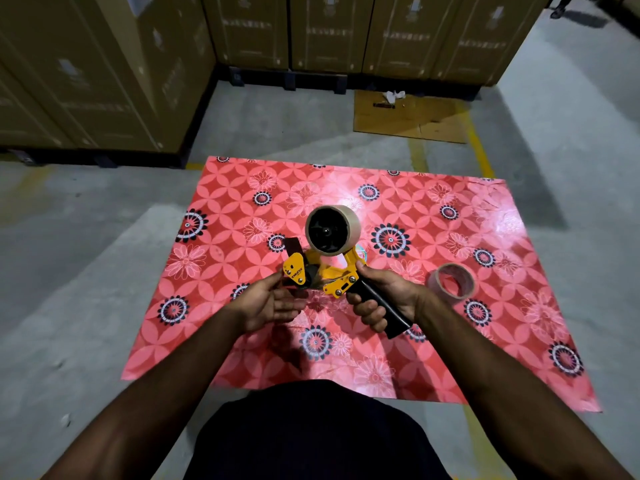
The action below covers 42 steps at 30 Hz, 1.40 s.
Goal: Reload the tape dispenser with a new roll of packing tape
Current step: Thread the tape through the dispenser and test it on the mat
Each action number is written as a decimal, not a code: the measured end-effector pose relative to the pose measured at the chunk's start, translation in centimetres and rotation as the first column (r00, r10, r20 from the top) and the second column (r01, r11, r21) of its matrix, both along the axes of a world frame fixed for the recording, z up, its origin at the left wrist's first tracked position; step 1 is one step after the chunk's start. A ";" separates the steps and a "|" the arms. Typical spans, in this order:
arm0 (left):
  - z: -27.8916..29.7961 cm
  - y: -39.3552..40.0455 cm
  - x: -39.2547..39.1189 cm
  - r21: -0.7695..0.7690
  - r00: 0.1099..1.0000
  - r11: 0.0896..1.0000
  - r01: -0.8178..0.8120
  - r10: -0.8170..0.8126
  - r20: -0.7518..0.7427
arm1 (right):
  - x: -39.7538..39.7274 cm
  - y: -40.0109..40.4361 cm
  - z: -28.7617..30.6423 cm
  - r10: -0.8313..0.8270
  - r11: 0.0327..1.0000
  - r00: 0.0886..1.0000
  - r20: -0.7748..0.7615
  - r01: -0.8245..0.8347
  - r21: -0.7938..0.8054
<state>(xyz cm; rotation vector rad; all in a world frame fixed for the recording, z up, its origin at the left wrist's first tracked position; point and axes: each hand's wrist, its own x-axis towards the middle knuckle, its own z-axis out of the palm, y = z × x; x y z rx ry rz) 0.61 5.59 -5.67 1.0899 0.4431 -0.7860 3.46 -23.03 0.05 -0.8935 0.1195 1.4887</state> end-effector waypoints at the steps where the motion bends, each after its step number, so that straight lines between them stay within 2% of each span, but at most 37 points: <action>1: 0.1 0.0 0.1 -0.028 1.000 1.000 0.002 -0.002 -0.008 | 0.0 0.1 -0.1 0.008 1.000 1.000 -0.006 -0.008 0.006; 5: 0.5 -0.6 0.1 -0.178 0.992 0.984 0.023 -0.045 -0.121 | 0.2 0.3 -0.2 0.040 0.999 0.999 -0.026 -0.040 0.030; 7: 0.6 -0.9 0.3 -0.226 0.982 0.973 -0.045 0.002 -0.188 | 0.4 0.4 -0.1 0.058 0.998 0.998 -0.020 -0.058 0.023; 10: 0.9 -0.8 0.8 -0.225 0.968 0.961 -0.162 0.110 -0.226 | 0.7 0.4 0.1 0.073 0.997 0.997 -0.007 -0.073 0.002; 21: 0.9 -0.8 0.6 -0.247 0.944 0.923 -0.296 0.243 -0.226 | 1.9 0.6 1.0 0.113 0.994 0.993 0.026 -0.112 -0.016; 30: 2.2 0.1 0.5 -0.414 0.978 0.887 -0.206 0.182 -0.098 | 2.6 0.1 1.0 0.127 0.990 0.992 -0.022 -0.126 0.064; 36: 2.1 0.3 0.5 -0.376 0.978 0.904 -0.203 0.170 -0.120 | 2.5 -0.6 1.0 0.130 0.988 0.990 -0.048 -0.125 0.094; 42: 2.3 0.0 0.6 -0.362 0.981 0.917 -0.169 0.121 -0.151 | 2.2 -0.8 1.3 0.155 0.987 0.988 -0.007 -0.155 0.040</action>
